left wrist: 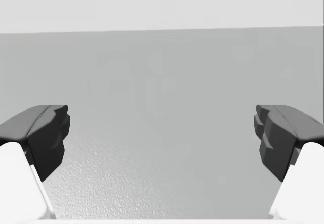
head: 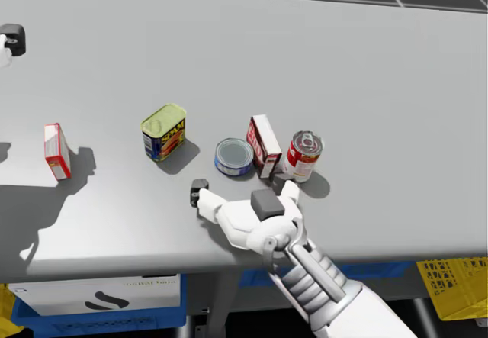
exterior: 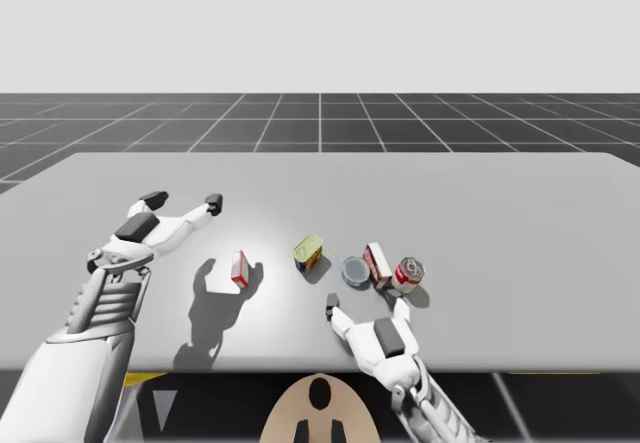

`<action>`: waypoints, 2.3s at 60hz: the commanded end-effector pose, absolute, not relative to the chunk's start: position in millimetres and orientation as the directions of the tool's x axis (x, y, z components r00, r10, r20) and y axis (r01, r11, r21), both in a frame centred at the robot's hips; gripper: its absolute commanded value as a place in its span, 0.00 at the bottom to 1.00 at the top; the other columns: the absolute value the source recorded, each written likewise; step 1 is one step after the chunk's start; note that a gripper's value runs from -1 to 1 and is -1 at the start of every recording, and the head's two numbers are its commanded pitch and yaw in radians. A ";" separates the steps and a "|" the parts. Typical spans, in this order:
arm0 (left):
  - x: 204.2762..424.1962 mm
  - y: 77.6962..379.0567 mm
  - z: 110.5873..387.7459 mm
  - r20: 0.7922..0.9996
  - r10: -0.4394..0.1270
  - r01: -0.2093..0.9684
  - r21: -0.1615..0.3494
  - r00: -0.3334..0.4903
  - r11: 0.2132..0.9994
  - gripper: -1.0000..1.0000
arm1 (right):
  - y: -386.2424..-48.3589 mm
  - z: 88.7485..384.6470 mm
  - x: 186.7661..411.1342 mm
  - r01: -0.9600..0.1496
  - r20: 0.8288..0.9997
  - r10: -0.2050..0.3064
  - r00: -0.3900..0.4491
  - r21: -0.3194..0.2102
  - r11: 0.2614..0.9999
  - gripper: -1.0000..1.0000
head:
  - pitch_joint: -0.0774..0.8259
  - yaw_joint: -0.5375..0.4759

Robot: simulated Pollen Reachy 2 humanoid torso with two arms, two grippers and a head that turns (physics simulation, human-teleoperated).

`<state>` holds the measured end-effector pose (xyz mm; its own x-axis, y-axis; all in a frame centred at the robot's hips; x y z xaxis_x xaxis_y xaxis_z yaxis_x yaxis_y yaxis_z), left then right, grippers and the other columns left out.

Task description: Grasp the tuna can and hold it up.

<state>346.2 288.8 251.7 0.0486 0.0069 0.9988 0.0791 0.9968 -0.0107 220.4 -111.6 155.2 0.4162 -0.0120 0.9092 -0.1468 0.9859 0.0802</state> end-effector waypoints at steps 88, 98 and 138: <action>342.5 289.8 257.8 0.999 0.020 0.085 -0.023 0.033 0.996 0.00 | -69.7 152.3 274.6 -0.235 0.888 0.009 0.460 0.111 0.966 1.00 | 0.87 0.38; 342.9 288.8 256.7 0.999 0.012 0.081 -0.014 0.033 0.997 0.00 | -71.6 152.9 275.0 -0.234 0.884 0.002 0.467 0.121 0.965 1.00 | 0.80 0.38; 342.1 289.8 258.0 1.000 0.011 0.071 -0.013 0.029 0.997 0.00 | -77.8 215.2 254.8 -0.254 0.944 -0.025 0.329 0.114 0.960 1.00 | 0.44 0.37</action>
<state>342.1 289.5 257.3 0.0305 0.0099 0.9995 0.0719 0.9973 -0.0121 265.0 -101.5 174.0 0.3564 0.0491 0.9331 -0.2454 0.9685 0.0428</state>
